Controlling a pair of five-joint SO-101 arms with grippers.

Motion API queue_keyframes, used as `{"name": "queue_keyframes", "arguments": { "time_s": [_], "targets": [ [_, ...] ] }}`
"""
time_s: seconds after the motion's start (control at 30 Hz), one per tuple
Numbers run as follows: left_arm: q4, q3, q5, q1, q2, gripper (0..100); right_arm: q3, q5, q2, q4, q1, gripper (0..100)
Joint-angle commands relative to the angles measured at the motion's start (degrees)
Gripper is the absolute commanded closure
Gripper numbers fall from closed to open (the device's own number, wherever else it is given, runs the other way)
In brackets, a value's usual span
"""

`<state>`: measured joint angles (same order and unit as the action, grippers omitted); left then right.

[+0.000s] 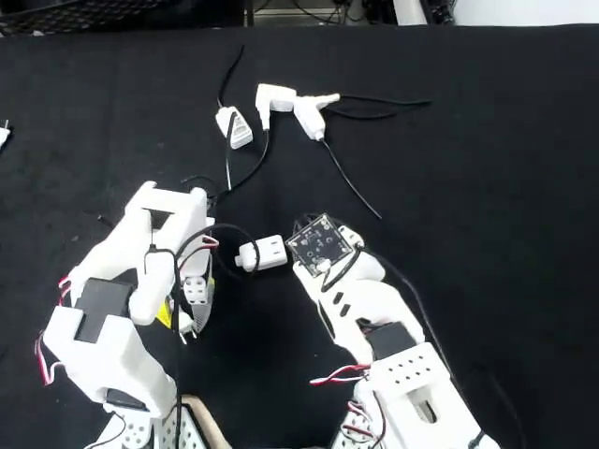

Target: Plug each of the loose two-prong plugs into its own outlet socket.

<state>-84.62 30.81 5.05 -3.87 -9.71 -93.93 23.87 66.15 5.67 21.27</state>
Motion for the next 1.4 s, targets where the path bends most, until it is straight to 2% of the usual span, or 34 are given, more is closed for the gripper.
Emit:
{"name": "queue_keyframes", "arguments": {
  "time_s": [0.0,0.1,0.33,0.57,0.63,0.73,0.9,1.13,1.23,1.37],
  "targets": [
    [-0.62,-1.01,-0.53,4.26,0.70,84,0.48,0.44,0.92,-0.18,0.62,95.9],
    [-0.26,-1.10,-2.64,6.46,0.70,84,0.48,0.44,0.92,-0.18,0.62,95.9],
    [-0.26,-6.46,-3.87,11.65,0.70,67,0.48,0.44,0.92,-0.18,0.62,95.9],
    [-0.97,-7.34,-4.13,15.96,0.70,67,0.48,0.44,0.92,-0.18,0.62,95.9],
    [-3.69,-7.52,-3.60,15.96,0.62,67,0.48,0.44,0.92,-0.18,0.62,95.9],
    [-5.71,-6.99,1.32,15.96,0.18,67,0.48,0.44,0.92,-0.18,0.62,95.9],
    [-5.54,-6.11,14.33,15.08,0.70,67,0.48,0.44,0.92,-0.18,0.62,95.9],
    [-9.14,-5.41,22.33,5.85,0.09,67,0.48,0.44,0.92,-0.18,0.62,95.9],
    [-5.10,-4.44,31.12,4.35,0.09,67,0.48,0.44,0.92,-0.18,0.62,95.9],
    [3.52,-3.30,42.37,6.37,0.09,67,0.48,0.44,0.92,-0.18,0.62,95.9]
  ]
}}
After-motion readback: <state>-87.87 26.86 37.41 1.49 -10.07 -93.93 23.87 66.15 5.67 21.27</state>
